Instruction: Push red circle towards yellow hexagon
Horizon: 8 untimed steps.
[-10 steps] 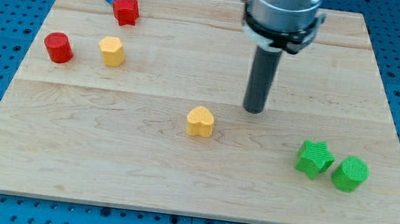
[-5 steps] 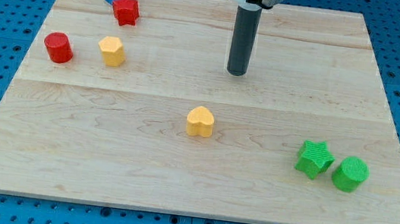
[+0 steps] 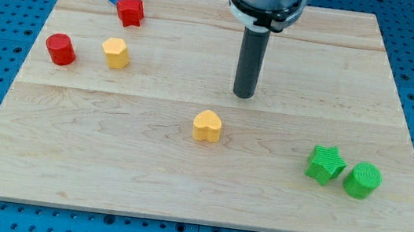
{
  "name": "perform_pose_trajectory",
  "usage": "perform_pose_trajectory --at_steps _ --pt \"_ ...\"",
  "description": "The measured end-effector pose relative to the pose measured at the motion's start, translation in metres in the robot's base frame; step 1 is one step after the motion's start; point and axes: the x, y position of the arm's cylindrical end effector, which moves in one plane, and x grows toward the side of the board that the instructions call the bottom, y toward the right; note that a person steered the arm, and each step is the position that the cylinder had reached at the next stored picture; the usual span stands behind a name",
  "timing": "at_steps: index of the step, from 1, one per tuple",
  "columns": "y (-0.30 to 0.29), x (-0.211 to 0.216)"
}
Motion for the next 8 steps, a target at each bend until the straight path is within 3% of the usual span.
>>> perform_pose_trajectory --at_steps 1,3,4,5,7,8 --pt "-0.025 0.001" --pt "-0.128 0.008" --pt "-0.218 0.031" --pt "-0.345 0.027" --pt "-0.328 -0.047" --pt "-0.252 -0.042"
